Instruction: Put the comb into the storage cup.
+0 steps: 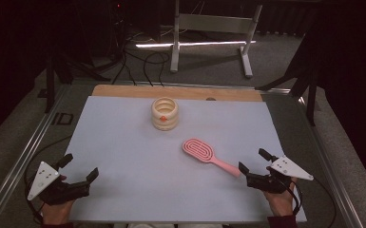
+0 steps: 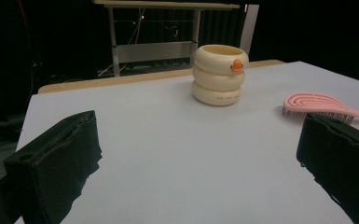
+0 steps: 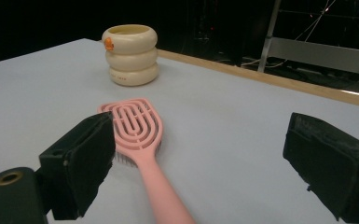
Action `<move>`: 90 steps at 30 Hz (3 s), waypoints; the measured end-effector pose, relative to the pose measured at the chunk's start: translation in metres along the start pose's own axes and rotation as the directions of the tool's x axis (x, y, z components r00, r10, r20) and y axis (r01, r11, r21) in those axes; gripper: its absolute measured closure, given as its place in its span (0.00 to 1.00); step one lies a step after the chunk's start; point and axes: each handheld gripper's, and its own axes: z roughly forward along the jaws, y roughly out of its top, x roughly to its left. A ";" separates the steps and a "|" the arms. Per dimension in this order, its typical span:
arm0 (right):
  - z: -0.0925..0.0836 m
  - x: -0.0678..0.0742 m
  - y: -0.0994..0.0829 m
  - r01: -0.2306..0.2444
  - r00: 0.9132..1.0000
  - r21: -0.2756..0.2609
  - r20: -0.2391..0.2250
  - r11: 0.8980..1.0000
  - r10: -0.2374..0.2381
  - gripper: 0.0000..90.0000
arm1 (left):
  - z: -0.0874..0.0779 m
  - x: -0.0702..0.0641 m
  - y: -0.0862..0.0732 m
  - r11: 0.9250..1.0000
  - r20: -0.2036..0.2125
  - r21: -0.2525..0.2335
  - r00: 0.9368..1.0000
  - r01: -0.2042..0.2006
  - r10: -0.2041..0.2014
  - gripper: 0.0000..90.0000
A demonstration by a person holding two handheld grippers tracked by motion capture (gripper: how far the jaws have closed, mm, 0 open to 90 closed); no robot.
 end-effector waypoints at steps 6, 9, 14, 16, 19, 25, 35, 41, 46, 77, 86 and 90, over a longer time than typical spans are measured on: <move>0.000 -0.005 -0.003 -0.034 0.999 0.021 -0.003 0.999 0.034 0.10 | 0.005 -0.003 0.000 1.000 0.010 0.011 1.000 -0.010 0.010 0.00; 0.000 -0.007 -0.004 -0.044 0.999 0.028 -0.004 0.999 0.044 0.10 | 0.006 -0.005 0.000 1.000 0.011 0.012 1.000 -0.012 0.012 0.00; 0.001 -0.008 -0.006 -0.044 0.999 0.044 -0.002 0.998 0.045 0.10 | 0.009 -0.007 -0.001 1.000 0.021 0.020 1.000 -0.013 0.013 0.00; 0.002 -0.008 -0.006 -0.045 0.999 0.046 -0.002 0.998 0.046 0.10 | 0.010 -0.008 -0.002 1.000 0.024 0.022 1.000 -0.011 0.011 0.00; 0.001 -0.008 -0.005 -0.045 0.999 0.046 0.001 0.998 0.045 0.10 | 0.010 -0.008 -0.002 1.000 0.023 0.021 1.000 -0.002 0.002 0.00; 0.001 -0.008 0.005 -0.045 0.999 0.069 -0.004 0.997 0.045 0.10 | 0.009 -0.006 -0.005 0.999 0.013 0.029 1.000 0.016 -0.016 0.00; 0.014 -0.003 0.024 -0.011 0.998 0.144 -0.051 0.990 0.019 0.10 | 0.011 -0.009 -0.008 0.999 0.020 0.036 1.000 0.005 -0.006 0.00; 0.028 -0.002 0.039 0.019 0.996 0.206 -0.085 0.978 -0.002 0.14 | 0.012 -0.011 -0.009 0.999 0.025 0.038 1.000 0.004 -0.005 0.00; 0.034 0.000 0.051 0.036 0.995 0.220 -0.103 0.975 -0.014 0.17 | 0.013 -0.011 -0.009 0.999 0.029 0.040 1.000 0.004 -0.005 0.00; 0.088 0.016 0.068 0.243 0.960 0.439 -0.238 0.865 -0.149 0.10 | 0.014 -0.013 -0.011 0.999 0.030 0.045 1.000 0.002 -0.003 0.00; 0.102 0.017 0.065 0.275 0.949 0.480 -0.272 0.833 -0.157 0.12 | 0.015 -0.013 -0.011 0.999 0.032 0.048 0.999 -0.001 -0.001 0.00; 0.108 0.018 0.061 0.287 0.946 0.506 -0.284 0.814 -0.157 0.11 | 0.015 -0.013 -0.011 0.999 0.032 0.049 0.999 -0.002 0.000 0.00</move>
